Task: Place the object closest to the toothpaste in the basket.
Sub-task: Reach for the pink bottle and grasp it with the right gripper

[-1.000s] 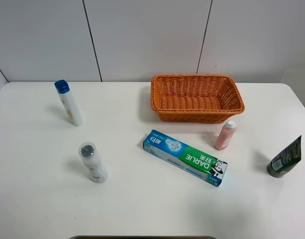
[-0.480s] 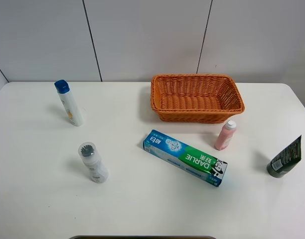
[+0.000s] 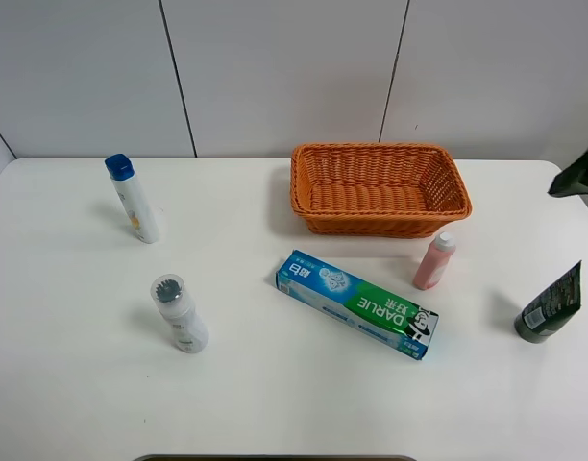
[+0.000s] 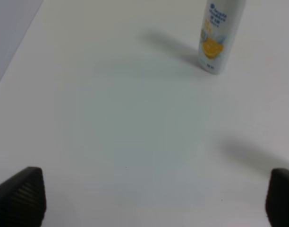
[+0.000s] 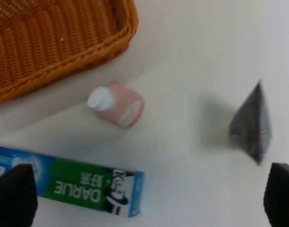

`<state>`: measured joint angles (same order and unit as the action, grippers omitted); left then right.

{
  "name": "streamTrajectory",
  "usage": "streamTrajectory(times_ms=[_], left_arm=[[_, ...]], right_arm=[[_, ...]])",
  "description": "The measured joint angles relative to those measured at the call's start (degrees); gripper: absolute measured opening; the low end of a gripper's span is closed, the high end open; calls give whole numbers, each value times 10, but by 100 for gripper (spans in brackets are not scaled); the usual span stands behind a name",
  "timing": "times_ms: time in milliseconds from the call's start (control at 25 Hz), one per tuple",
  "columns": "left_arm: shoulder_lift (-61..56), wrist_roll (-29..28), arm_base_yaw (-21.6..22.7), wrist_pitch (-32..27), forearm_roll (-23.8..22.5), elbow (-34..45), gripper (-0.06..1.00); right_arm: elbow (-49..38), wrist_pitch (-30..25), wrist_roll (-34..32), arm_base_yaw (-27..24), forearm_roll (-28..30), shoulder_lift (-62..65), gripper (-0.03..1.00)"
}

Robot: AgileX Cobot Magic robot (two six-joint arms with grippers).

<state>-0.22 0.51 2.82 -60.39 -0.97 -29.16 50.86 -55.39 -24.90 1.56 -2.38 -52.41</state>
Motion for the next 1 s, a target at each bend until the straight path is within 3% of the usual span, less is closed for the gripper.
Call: streamTrajectory(times_ms=[240,600,1000], left_arm=[[0,0,0,0,0,0,94],[0,0,0,0,0,0,94],[0,0,0,0,0,0,94]], right_arm=[[18,27,-44,0,-41,-96,99],[61,58,-173,9,-58,-201,99],[62,61,-193,39,-68,-298,99]])
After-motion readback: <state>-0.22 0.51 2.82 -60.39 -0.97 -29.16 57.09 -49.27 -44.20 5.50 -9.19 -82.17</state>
